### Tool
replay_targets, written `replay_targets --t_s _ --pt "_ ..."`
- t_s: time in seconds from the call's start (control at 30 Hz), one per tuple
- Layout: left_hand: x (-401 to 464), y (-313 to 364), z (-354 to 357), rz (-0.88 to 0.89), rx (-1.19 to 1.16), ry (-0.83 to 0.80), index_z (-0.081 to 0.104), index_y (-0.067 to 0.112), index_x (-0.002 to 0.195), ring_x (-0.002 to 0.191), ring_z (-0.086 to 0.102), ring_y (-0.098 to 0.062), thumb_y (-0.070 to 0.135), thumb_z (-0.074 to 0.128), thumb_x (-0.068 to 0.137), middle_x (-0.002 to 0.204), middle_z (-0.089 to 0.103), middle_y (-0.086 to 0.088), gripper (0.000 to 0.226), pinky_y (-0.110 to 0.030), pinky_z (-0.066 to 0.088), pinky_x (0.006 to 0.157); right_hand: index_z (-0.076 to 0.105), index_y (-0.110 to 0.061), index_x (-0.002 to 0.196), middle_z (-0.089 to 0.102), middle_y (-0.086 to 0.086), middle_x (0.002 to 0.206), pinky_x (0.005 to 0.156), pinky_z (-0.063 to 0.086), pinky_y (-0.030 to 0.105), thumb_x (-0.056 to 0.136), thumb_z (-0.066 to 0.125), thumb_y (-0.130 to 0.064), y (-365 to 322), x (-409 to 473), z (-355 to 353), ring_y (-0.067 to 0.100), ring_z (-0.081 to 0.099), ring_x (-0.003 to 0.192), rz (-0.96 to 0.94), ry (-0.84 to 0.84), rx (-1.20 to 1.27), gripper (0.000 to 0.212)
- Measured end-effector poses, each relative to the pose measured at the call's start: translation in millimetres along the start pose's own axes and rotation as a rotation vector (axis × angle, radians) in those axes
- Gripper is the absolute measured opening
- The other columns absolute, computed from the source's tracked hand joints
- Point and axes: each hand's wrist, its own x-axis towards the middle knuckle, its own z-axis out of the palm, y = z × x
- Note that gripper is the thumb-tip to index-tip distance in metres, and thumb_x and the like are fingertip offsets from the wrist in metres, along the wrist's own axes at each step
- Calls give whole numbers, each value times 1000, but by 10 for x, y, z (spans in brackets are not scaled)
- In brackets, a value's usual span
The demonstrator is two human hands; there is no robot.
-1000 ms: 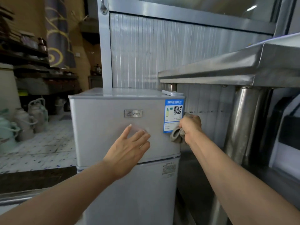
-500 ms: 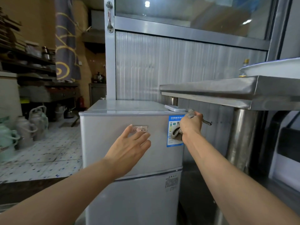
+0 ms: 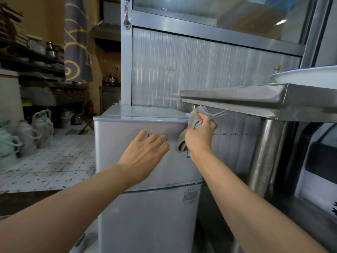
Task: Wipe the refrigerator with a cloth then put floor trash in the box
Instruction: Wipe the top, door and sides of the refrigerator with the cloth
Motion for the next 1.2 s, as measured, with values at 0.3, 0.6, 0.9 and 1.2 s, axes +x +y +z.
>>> replay_targets --t_s 0.3,0.6,0.9,1.2 --pt "-135 -480 -287 -103 -125 -102 46 18 125 125 42 -25 9 63 70 140 40 -6 58 -45 29 106 45 -22 135 31 3 139 104 35 22 80 49 15 -423 -60 174 20 39 126 -55 -141 -201 67" --pt "292 -1169 -715 -235 -356 -195 45 22 129 130 39 -21 11 57 76 144 40 1 55 -41 27 107 30 -32 138 40 2 142 95 50 33 84 57 6 -1034 264 307 22 45 128 95 -262 -268 72" --pt "741 -1751 -907 -479 -613 -319 34 25 137 132 34 -15 17 53 83 150 29 5 58 -32 26 107 36 -19 139 38 4 141 105 40 35 83 64 0 -1507 809 545 23 41 129 158 -463 -579 66" --pt "925 -1817 -745 -542 -708 -555 32 24 139 131 34 -17 19 56 83 149 30 5 61 -32 25 107 35 -14 135 33 9 144 102 39 32 79 63 5 -1214 1090 825 26 39 125 36 -627 -890 65"
